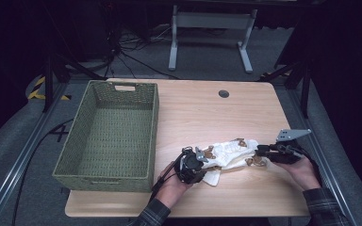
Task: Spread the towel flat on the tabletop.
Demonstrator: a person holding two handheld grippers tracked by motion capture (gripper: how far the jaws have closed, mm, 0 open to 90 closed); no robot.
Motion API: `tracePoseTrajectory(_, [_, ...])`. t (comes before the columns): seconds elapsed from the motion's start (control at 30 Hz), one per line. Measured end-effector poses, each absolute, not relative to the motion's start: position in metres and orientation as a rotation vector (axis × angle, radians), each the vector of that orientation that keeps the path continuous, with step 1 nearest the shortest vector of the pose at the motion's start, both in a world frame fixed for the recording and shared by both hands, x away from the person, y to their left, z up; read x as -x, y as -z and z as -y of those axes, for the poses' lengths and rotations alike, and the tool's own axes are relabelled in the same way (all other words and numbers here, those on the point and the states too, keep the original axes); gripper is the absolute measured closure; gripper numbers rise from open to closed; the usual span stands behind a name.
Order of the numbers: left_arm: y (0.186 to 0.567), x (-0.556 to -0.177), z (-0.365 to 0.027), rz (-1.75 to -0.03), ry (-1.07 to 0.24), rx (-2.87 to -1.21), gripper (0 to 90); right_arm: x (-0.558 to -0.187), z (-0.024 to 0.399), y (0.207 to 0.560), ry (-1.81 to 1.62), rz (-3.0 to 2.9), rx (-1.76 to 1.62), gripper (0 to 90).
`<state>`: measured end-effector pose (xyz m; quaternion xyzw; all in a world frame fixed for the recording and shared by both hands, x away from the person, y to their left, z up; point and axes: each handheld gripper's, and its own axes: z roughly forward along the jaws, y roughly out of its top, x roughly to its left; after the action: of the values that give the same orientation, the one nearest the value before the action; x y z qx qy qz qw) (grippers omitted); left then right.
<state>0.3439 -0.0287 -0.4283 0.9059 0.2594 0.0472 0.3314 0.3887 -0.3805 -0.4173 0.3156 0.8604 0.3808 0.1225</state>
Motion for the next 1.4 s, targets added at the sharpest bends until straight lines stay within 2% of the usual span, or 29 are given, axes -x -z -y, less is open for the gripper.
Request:
tracePoseTrajectory(0.2, [0.433, -0.340, 0.045, -0.608, -0.099, -2.380, 73.2, -0.370, 0.373, 0.419, -1.132, -2.555, -0.846, 71.1])
tracePoseTrajectory(0.47, [0.449, -0.343, 0.063, -0.577, -0.111, -2.450, 71.1, -0.375, 0.362, 0.443, -0.986, -2.655, -0.803, 69.4])
tracePoseTrajectory(0.53, [0.451, -0.343, 0.066, -0.560, -0.142, -2.457, 71.4, -0.376, 0.360, 0.447, -0.952, -2.658, -0.794, 76.2])
tracePoseTrajectory(0.57, [0.451, -0.342, 0.066, -0.562, -0.143, -2.463, 72.7, -0.376, 0.361, 0.446, -0.952, -2.672, -0.798, 87.1])
tracePoseTrajectory(0.67, [0.450, -0.344, 0.063, -0.560, -0.134, -2.473, 74.5, -0.376, 0.361, 0.445, -0.978, -2.702, -0.803, 89.0])
tracePoseTrajectory(0.93, [0.449, -0.349, 0.045, -0.603, -0.117, -2.481, 74.2, -0.359, 0.359, 0.420, -1.244, -2.733, -0.712, 89.5])
tracePoseTrajectory(1.13, [0.445, -0.352, 0.031, -0.651, -0.147, -2.456, 73.0, -0.343, 0.353, 0.380, -1.422, -2.681, -0.557, 89.5])
tracePoseTrajectory(1.27, [0.443, -0.354, 0.027, -0.670, -0.155, -2.452, 72.2, -0.344, 0.353, 0.371, -1.430, -2.652, -0.543, 89.5])
tracePoseTrajectory(1.4, [0.444, -0.356, 0.028, -0.662, -0.160, -2.460, 71.2, -0.360, 0.356, 0.383, -1.339, -2.639, -0.610, 89.4])
